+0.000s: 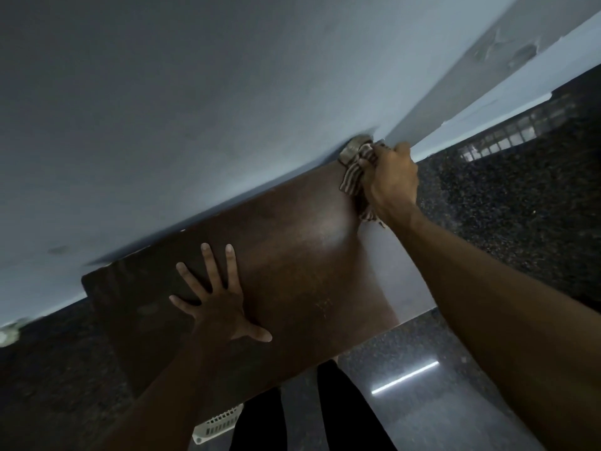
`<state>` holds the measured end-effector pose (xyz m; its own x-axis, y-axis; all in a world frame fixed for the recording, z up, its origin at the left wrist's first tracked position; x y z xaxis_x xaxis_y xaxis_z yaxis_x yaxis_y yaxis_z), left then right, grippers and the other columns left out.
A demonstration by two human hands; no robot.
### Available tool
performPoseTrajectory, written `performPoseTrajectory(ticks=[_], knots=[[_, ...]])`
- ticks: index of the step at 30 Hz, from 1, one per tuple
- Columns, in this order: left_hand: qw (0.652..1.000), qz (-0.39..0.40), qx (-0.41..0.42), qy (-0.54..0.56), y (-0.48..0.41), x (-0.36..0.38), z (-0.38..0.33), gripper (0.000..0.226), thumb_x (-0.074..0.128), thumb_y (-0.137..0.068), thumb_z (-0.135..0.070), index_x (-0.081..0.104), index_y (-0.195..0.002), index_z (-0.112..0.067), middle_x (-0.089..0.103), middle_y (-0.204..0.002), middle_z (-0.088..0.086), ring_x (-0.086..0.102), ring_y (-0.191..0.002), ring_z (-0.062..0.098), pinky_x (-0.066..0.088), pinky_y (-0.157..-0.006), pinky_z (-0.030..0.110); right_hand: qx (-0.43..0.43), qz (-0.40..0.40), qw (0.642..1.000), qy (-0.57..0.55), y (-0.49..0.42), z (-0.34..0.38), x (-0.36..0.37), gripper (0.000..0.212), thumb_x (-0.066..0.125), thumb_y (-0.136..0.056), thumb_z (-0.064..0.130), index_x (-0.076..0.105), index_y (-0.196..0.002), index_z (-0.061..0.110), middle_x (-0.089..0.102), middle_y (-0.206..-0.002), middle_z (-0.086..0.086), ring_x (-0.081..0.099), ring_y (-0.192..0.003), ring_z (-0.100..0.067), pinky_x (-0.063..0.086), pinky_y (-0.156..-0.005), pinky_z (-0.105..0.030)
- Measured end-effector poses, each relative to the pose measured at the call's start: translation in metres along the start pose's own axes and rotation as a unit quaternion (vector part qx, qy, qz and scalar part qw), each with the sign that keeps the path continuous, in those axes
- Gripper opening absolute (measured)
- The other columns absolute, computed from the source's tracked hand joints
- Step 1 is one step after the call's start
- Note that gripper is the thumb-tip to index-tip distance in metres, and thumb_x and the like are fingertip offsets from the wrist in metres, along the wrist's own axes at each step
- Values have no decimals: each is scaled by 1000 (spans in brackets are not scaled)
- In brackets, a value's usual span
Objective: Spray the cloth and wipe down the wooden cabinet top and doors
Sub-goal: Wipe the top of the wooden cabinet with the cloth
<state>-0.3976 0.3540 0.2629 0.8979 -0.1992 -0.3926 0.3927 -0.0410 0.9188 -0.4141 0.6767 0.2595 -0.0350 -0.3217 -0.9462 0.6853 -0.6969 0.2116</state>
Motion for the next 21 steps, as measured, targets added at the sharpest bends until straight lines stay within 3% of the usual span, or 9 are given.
performPoseTrajectory(ticks=[3, 5, 7, 9, 11, 13, 18, 21], knots=[[1000, 0, 1, 2, 0, 0, -1, 179, 91, -34, -69, -59, -126, -33, -69, -129, 6, -52, -125, 52, -1, -106, 82, 12, -15, 1000, -2, 5, 19, 10, 23, 49, -101, 18, 63, -118, 11, 51, -111, -8, 58, -103, -33, 47, -79, -38], [1000, 3, -3, -2, 0, 0, -2, 179, 91, -34, -69, -59, -126, -33, -69, -128, 6, -52, -124, 52, 0, -106, 82, -68, 23, 997, 7, 22, 28, 20, 25, 49, -100, 21, 61, -121, 14, 55, -117, -12, 55, -112, -35, 50, -88, -44], [1000, 3, -9, -1, 1, -1, -3, 180, 91, -33, -69, -59, -126, -33, -69, -128, 6, -52, -125, 52, 0, -106, 82, -153, 83, 985, -9, 46, 29, 27, 19, 43, -102, 35, 52, -113, 22, 60, -109, -8, 61, -100, -30, 54, -84, -51], [1000, 6, -9, -2, 2, -1, -3, 180, 91, -34, -69, -59, -126, -32, -70, -128, 7, -51, -125, 52, 1, -107, 81, -256, 83, 963, 19, 62, 21, 28, 19, 39, -104, 42, 46, -110, 25, 56, -102, 0, 61, -89, -21, 57, -77, -48], [1000, 8, -12, -6, 2, -1, -4, 179, 90, -34, -70, -60, -125, -32, -70, -127, 7, -50, -126, 53, 1, -107, 81, -294, 84, 951, 42, 63, 5, 24, 26, 43, -104, 40, 49, -122, 23, 45, -102, 5, 55, -87, -14, 57, -76, -43], [1000, 7, -11, -4, 2, -2, -4, 180, 90, -33, -70, -60, -125, -32, -70, -127, 6, -50, -126, 52, 2, -107, 81, -267, 75, 960, 34, 48, -13, 15, 29, 45, -104, 36, 52, -128, 22, 43, -107, 3, 52, -87, -14, 55, -77, -39], [1000, 8, -6, -2, 1, -1, -3, 180, 91, -33, -69, -57, -129, -32, -69, -128, 6, -51, -125, 52, 1, -106, 81, -93, 5, 994, 55, -18, -22, -9, 29, 54, -100, 26, 62, -121, 7, 49, -116, -18, 58, -96, -42, 54, -86, -49], [1000, 10, -3, -2, 0, 0, -3, 181, 90, -31, -70, -56, -130, -32, -69, -129, 5, -51, -125, 52, 0, -105, 81, -17, -20, 998, 50, -30, -10, -4, 24, 52, -100, 19, 64, -115, 4, 49, -118, -18, 57, -100, -41, 51, -87, -47]])
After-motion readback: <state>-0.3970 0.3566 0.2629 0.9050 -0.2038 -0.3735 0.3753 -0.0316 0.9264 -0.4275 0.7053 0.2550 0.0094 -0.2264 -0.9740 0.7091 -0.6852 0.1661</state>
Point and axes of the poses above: each hand's wrist, its own y-axis away from the middle knuckle, its own x-axis out of the palm, z = x × y, the point moved 2 cm from there along -y, towards the middle knuckle
